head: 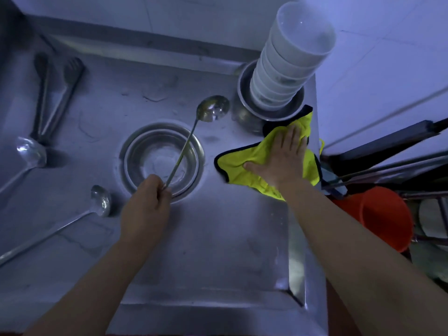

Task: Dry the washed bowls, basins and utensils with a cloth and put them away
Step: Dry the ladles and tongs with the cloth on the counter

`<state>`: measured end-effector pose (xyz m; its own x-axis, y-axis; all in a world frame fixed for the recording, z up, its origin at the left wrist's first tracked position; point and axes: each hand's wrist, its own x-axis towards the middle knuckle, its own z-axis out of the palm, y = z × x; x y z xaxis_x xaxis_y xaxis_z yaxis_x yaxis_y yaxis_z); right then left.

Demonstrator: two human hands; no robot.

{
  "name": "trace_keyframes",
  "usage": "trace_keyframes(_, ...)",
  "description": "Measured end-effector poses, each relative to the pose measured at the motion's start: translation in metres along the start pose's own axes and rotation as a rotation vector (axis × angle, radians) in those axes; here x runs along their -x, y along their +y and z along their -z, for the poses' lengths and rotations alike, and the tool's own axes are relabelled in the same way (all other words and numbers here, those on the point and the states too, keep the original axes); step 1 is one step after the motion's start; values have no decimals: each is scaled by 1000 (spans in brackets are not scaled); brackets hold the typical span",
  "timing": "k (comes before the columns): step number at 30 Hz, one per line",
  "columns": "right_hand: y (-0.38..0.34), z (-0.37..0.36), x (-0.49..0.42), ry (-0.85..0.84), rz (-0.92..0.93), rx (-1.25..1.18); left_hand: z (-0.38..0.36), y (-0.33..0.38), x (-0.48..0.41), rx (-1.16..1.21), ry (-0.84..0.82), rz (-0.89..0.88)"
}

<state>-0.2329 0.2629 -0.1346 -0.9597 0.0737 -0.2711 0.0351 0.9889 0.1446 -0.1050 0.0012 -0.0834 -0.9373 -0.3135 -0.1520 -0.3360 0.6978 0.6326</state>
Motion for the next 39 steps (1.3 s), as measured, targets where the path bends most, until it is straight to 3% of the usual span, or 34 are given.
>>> trace_keyframes(5,-46,-11,9,-26,88,-192,6,1,-17,26,63,66)
trace_keyframes(10,-77,-13,26,-12,379,-267,7,5,-31,45,82,98)
trace_keyframes(14,-63,-24,18,221,200,-409,3,6,-41,57,82,129)
trace_keyframes(18,-68,-23,6,109,82,-332,2,6,-49,57,75,142)
trace_keyframes(22,-96,-8,-19,30,226,-281,4,1,-59,31,76,174)
trace_keyframes(25,-117,-1,-42,47,303,-268,8,-5,-64,27,112,203)
trace_keyframes(33,-155,24,-126,106,268,-326,26,-27,-71,-34,198,246)
trace_keyframes(39,-195,38,-155,141,529,-102,44,-41,-64,-17,274,290)
